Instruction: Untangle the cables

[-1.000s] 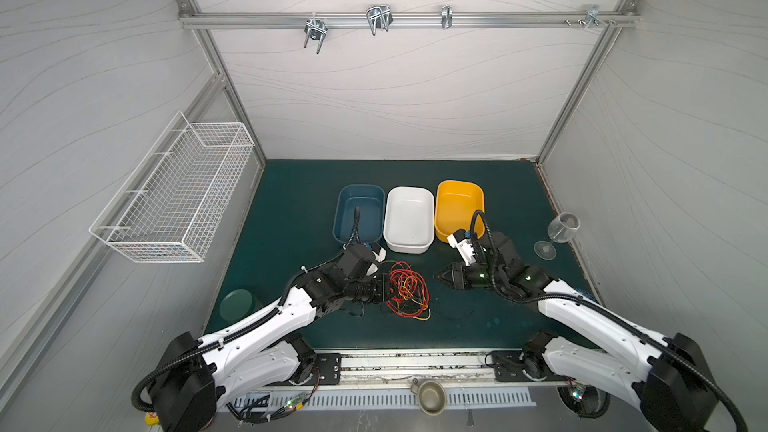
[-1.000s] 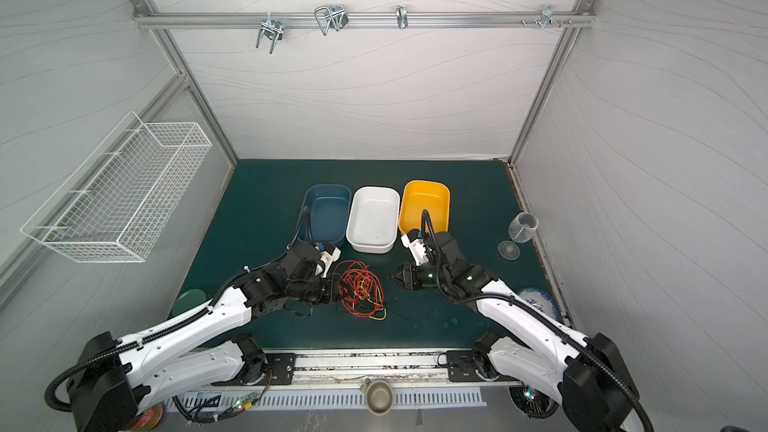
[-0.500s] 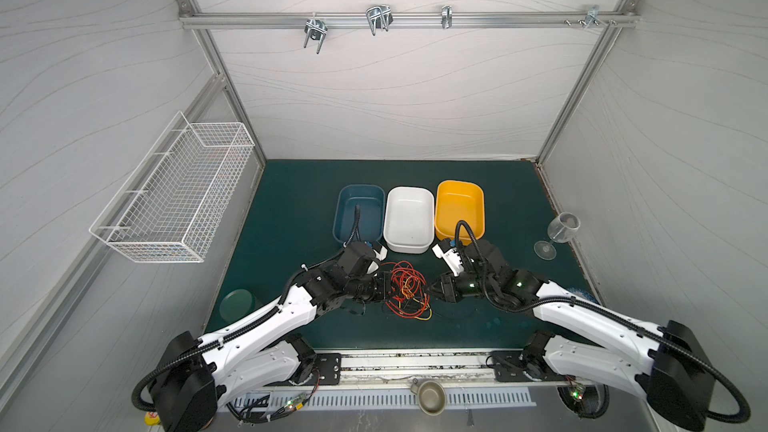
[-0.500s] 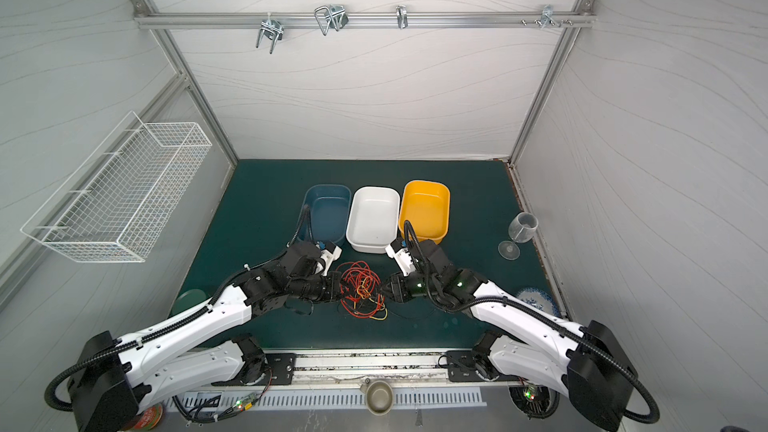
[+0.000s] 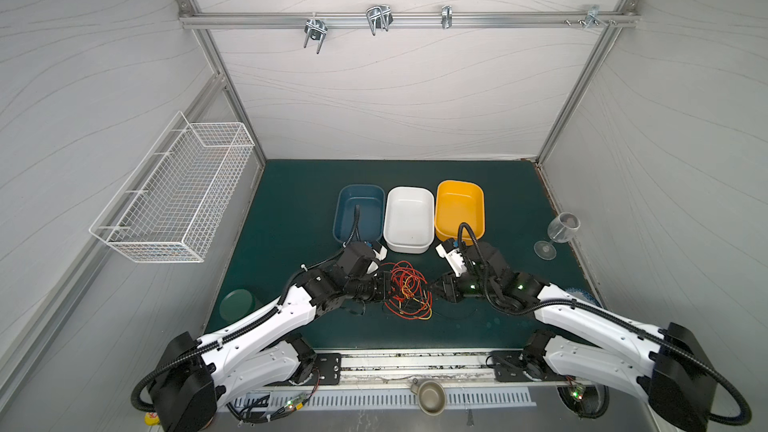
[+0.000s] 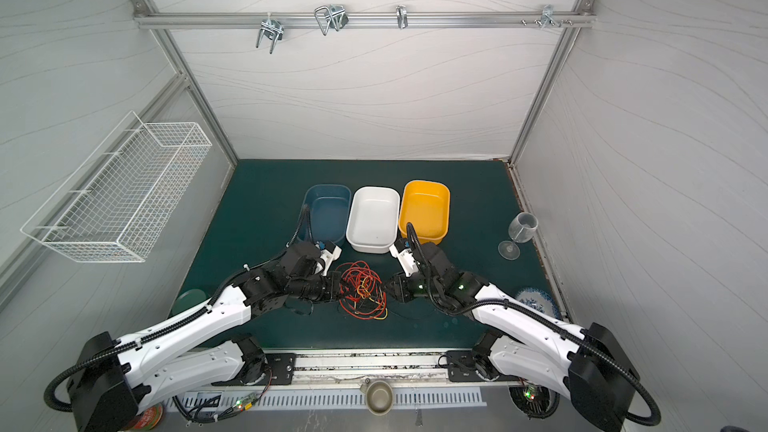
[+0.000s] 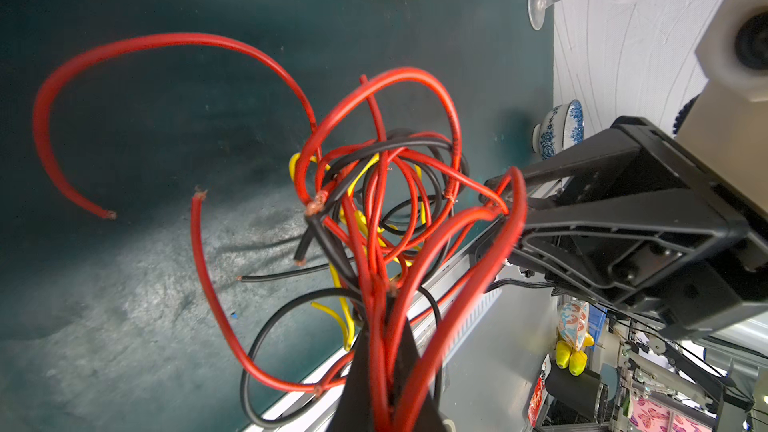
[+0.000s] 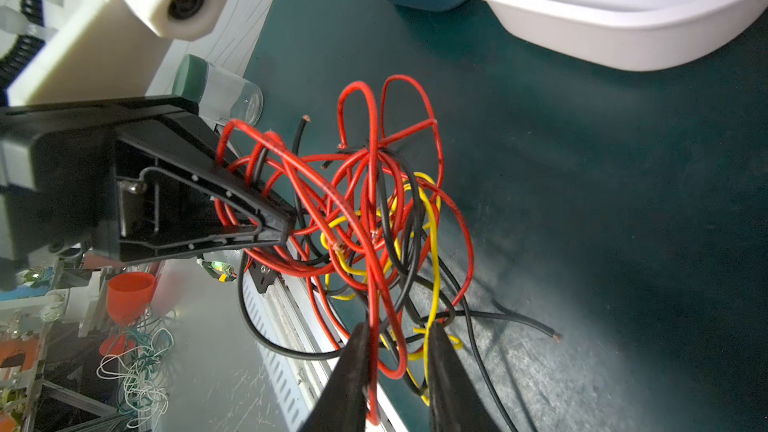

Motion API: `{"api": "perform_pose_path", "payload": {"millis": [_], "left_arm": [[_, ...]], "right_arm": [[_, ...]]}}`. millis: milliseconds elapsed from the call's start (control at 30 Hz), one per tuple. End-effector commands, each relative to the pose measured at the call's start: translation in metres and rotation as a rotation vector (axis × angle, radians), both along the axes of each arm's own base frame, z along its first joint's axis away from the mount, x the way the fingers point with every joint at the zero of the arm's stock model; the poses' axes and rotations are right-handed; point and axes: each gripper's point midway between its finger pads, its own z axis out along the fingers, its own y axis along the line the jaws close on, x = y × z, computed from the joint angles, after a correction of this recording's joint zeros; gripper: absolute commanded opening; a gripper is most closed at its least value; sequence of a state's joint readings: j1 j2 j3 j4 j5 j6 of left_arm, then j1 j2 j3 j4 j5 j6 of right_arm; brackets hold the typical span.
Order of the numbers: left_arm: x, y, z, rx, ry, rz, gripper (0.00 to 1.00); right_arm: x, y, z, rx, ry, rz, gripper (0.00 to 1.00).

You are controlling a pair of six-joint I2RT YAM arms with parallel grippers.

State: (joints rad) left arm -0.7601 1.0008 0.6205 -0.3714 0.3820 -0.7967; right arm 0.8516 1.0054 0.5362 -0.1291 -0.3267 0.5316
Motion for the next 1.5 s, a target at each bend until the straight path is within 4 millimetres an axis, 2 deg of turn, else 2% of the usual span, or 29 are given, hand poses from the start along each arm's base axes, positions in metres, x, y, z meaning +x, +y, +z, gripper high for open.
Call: {"api": "perform_pose_path", "payload": {"millis": [0, 133, 333, 533, 833, 933, 1033, 1167, 1267, 1467], "left_arm": [[0.006, -0.009, 0.025, -0.060, -0.049, -0.009, 0.00], [0.005, -0.009, 0.025, -0.063, -0.046, -0.012, 0.00], [0.005, -0.010, 0.026, -0.065, -0.045, -0.020, 0.00], [0.005, -0.012, 0.028, -0.066, -0.045, -0.030, 0.00], [0.005, -0.011, 0.030, -0.058, -0.052, -0.034, 0.00], [0.005, -0.010, 0.030, -0.055, -0.052, -0.031, 0.00], [0.006, -0.010, 0.030, -0.055, -0.054, -0.031, 0.00], [0.006, -0.010, 0.030, -0.051, -0.056, -0.031, 0.00], [0.007, -0.010, 0.033, -0.050, -0.065, -0.034, 0.00], [0.008, -0.010, 0.038, -0.053, -0.080, -0.033, 0.00]], "right_arm": [[0.007, 0.003, 0.010, 0.022, -0.036, -0.020, 0.26], [0.012, 0.011, 0.028, 0.065, -0.060, -0.019, 0.26], [0.021, 0.021, 0.041, 0.079, -0.082, -0.020, 0.27], [0.026, 0.028, 0.038, 0.063, -0.072, -0.013, 0.26], [0.022, 0.033, 0.023, 0.050, -0.035, 0.007, 0.25], [0.021, 0.032, 0.020, 0.049, -0.030, 0.009, 0.17], [0.021, 0.031, 0.018, 0.045, -0.029, 0.004, 0.16], [0.016, 0.033, 0.019, 0.061, -0.020, 0.026, 0.29], [0.013, 0.031, 0.020, 0.067, -0.019, 0.032, 0.31], [0.011, 0.026, 0.013, 0.053, -0.016, 0.019, 0.16]]}}
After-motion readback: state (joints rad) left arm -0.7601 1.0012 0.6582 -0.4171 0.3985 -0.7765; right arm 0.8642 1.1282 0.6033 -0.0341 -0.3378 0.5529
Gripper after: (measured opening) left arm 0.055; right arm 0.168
